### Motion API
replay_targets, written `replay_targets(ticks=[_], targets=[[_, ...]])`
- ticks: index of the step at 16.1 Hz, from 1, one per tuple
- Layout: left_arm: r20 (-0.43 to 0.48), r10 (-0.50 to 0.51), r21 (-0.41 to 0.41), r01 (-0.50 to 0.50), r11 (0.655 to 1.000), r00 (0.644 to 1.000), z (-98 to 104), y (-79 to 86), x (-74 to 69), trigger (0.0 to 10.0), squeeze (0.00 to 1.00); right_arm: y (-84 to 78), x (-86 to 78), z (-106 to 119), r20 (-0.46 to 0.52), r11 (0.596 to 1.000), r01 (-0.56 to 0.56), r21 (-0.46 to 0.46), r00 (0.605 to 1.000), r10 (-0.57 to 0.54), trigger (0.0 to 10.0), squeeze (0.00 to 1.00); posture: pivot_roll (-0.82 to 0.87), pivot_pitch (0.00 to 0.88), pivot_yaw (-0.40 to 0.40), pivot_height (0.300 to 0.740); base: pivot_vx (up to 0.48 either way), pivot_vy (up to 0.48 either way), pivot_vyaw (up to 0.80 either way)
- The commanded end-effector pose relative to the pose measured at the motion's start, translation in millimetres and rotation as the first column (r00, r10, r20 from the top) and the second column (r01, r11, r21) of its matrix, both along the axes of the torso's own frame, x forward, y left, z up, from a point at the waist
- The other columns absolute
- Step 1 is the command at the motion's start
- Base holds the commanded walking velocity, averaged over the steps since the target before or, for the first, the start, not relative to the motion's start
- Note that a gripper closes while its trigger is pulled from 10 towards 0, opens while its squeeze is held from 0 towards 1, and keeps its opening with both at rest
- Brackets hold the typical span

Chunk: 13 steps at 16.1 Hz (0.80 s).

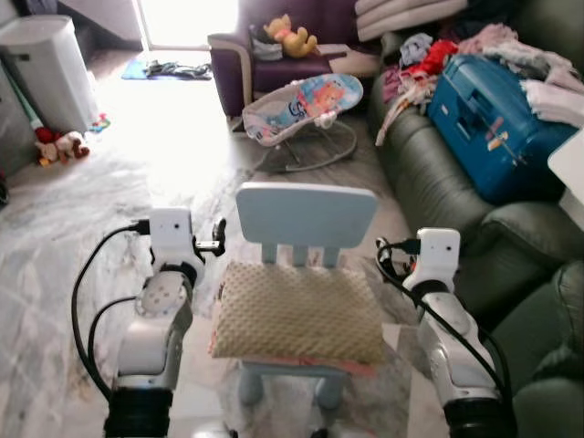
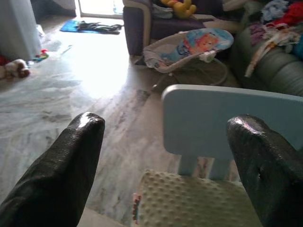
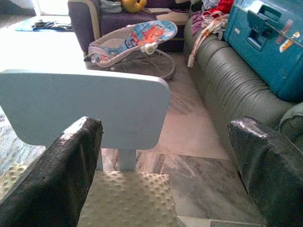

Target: Move the pillow to the sofa

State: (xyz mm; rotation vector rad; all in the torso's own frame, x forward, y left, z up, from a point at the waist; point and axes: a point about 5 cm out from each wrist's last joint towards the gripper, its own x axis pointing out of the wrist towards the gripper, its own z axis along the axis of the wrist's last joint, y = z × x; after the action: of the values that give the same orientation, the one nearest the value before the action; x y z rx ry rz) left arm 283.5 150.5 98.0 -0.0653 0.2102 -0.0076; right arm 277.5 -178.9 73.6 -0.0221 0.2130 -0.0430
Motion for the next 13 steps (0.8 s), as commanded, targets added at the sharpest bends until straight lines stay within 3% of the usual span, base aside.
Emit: replay_targets(ticks=[1,3,4,6,13], targets=[[0.013,-0.013,-0.006,0.013,1.0,1.0,4.5,-4.5,0.8,10.0,0.0,-1.3,0.3,2.5,0.006,1.0,0.005,-0.005,1.0,-0.005,10.0,0.0,0.03,0.0,-0.036,0.74,0.0,0.0,-0.8],[-0.012,-0.018,-0.022,0.018,1.0,1.0,3.0,-7.0,-0.3,10.0,0.0,-0.7,3.3,4.8,0.014,1.0,0.002,-0.008,1.0,-0.002,10.0,0.0,0.03,0.0,-0.032,0.74,0.0,0.0,-0.8],[-0.038,0.036,0.013,-0.035,0.999,0.999,0.8,-3.2,-2.7,10.0,0.0,-1.8,4.7,7.2,0.027,1.0,0.014,0.001,1.0,-0.014,10.0,0.0,0.03,0.003,-0.029,0.74,0.0,0.0,-0.71],[0.016,-0.021,0.034,0.02,0.999,1.0,3.2,-1.1,-5.5,10.0,0.0,-2.4,3.7,8.6,0.032,1.0,0.012,-0.001,0.999,-0.012,10.0,0.0,0.03,0.007,-0.032,0.74,0.0,0.0,0.0],[0.013,0.067,0.146,-0.068,0.987,0.998,-8.0,29.4,-28.7,10.0,0.0,2.5,0.6,5.9,0.026,0.999,-0.031,-0.007,0.999,0.032,10.0,0.0,0.04,0.0,-0.045,0.74,0.0,0.0,0.0]])
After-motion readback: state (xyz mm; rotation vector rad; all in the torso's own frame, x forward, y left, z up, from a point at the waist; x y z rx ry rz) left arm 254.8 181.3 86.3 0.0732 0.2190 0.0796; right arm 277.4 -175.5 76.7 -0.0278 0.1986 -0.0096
